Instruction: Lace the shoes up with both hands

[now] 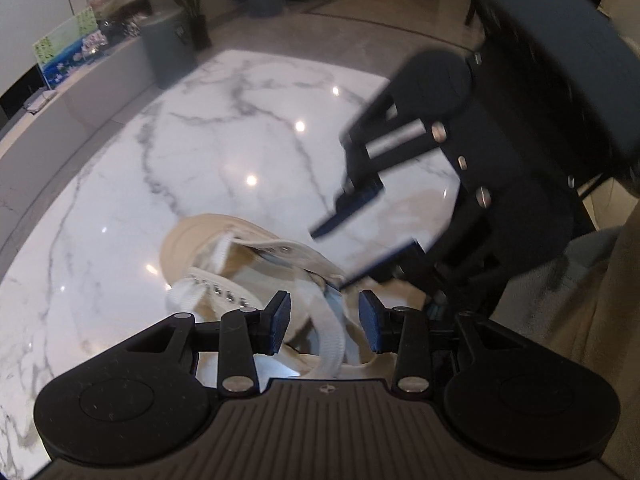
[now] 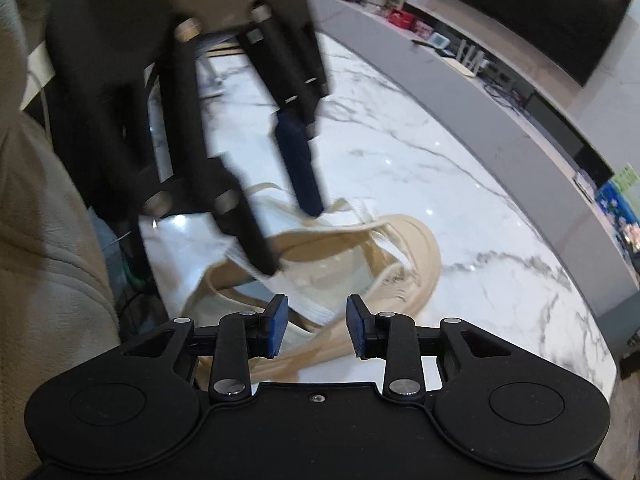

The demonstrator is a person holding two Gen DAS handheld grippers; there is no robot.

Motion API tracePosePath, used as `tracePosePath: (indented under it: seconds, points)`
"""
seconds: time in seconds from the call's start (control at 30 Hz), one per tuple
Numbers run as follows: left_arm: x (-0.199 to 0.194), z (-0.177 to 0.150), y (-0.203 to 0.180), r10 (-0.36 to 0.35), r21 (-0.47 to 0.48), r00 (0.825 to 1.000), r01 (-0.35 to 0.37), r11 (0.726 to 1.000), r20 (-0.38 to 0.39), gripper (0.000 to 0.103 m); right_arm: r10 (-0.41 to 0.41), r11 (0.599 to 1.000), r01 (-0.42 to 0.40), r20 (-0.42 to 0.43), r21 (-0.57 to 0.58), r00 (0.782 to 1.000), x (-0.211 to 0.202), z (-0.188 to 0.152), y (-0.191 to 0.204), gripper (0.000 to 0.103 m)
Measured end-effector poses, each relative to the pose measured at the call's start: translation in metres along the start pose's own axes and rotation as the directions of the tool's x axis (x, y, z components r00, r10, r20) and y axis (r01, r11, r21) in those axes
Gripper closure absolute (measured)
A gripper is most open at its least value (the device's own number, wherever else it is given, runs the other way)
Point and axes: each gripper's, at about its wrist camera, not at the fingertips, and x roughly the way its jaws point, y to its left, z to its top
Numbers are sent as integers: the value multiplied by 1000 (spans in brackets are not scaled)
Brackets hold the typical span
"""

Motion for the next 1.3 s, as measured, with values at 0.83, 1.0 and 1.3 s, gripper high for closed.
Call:
tracePosePath:
  seconds: [0.83, 1.0, 1.3]
  points:
    - [-28, 5, 33, 252, -70, 967, -250, 966, 23, 99, -79, 982, 65, 75, 178, 994, 8, 8, -30, 72]
    - [-34, 2, 43, 264, -78, 964, -262, 962, 18, 99, -57, 993, 48, 83, 106, 995, 8, 9, -23, 72]
    - [-41, -9, 41, 220, -65, 975, -218, 974, 30, 99, -66, 996, 71, 99, -57, 993, 20, 22, -9, 73]
